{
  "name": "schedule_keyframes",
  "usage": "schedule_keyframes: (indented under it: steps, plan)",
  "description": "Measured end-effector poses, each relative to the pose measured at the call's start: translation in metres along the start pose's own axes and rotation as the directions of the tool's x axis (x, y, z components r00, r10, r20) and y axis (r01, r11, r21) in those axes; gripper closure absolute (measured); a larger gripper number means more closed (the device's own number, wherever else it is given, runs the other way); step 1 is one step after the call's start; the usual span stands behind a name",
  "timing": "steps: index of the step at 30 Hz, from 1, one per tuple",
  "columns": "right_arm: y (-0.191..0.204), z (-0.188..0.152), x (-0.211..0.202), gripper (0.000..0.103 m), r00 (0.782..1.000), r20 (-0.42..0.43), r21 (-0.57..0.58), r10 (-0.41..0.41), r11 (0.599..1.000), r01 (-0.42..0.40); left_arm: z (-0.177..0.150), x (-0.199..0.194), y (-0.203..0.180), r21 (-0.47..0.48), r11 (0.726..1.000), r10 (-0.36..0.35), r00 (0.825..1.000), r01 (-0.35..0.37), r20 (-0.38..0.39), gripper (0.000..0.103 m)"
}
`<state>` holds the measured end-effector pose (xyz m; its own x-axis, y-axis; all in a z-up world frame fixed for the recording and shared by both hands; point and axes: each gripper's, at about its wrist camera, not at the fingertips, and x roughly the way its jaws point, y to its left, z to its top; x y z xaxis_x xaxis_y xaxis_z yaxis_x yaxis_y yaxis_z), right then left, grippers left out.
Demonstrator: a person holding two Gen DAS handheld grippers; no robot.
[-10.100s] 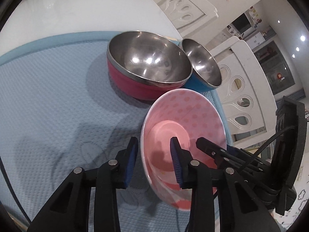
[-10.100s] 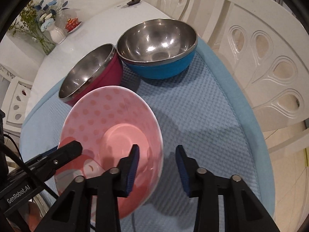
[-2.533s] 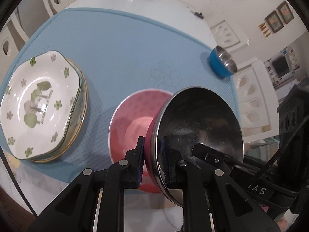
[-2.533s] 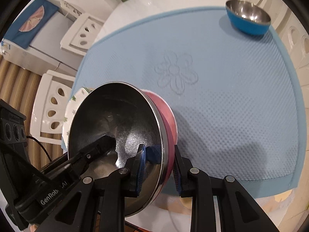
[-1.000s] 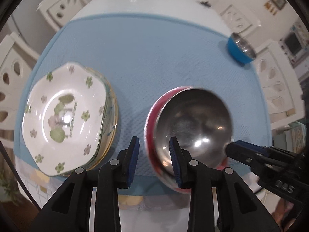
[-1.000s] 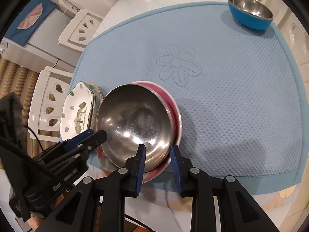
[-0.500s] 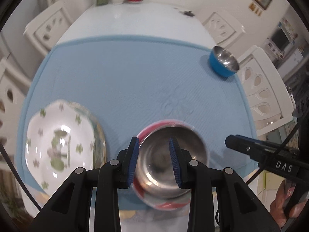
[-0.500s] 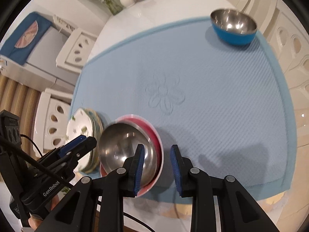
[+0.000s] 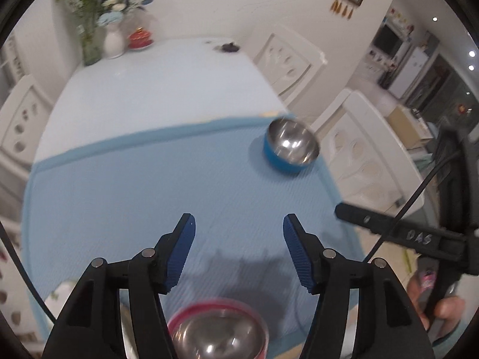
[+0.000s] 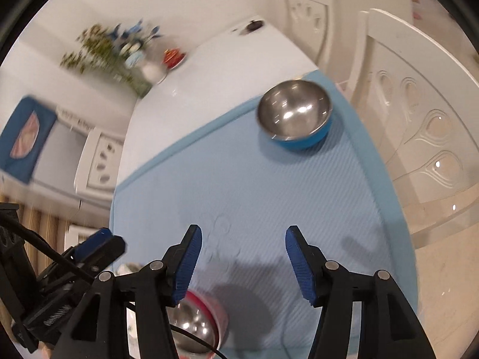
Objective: Organize plates and bowls
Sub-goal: 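Move both grippers to the rim of the blue steel bowl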
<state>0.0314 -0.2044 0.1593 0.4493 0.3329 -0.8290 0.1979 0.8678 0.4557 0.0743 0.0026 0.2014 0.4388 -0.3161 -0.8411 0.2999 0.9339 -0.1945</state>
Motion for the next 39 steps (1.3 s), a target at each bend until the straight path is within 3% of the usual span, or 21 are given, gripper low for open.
schedule_keyframes:
  steps: [7,13,18,25,32,35,37,39]
  plan:
    - [-0.038,0.045,0.031,0.047,0.999,-0.009,0.094,-0.033,0.995,0.034,0.067,0.087,-0.006,0.002,0.997,-0.082,0.993,0.082,-0.082,0.044]
    - [-0.082,0.086,0.063,0.047,0.998,0.002,0.183,-0.063,0.981,0.061,0.098,0.162,-0.017,0.008,0.987,-0.159,0.977,0.162,-0.143,0.045]
    - [-0.098,0.112,0.088,0.047,0.995,0.003,0.171,-0.1,0.98,0.098,0.108,0.215,-0.022,-0.022,0.978,-0.209,0.955,0.209,-0.21,0.046]
    - [-0.109,0.123,0.116,0.047,0.993,-0.016,0.152,-0.114,0.982,0.115,0.11,0.255,-0.024,-0.062,0.967,-0.253,0.932,0.245,-0.259,0.05]
    - [-0.116,0.129,0.131,0.047,0.992,-0.018,0.144,-0.124,0.982,0.126,0.111,0.267,-0.024,-0.039,0.967,-0.252,0.929,0.251,-0.27,0.057]
    - [-0.116,0.131,0.136,0.057,0.991,-0.011,0.131,-0.132,0.983,0.132,0.11,0.274,-0.025,-0.042,0.964,-0.262,0.922,0.261,-0.286,0.07]
    - [-0.115,0.131,0.138,0.07,0.991,-0.01,0.126,-0.134,0.983,0.134,0.108,0.278,-0.027,-0.039,0.961,-0.272,0.916,0.273,-0.294,0.083]
    - [-0.113,0.131,0.14,0.079,0.992,-0.014,0.115,-0.123,0.986,0.124,0.107,0.276,-0.031,-0.028,0.961,-0.272,0.918,0.275,-0.288,0.087]
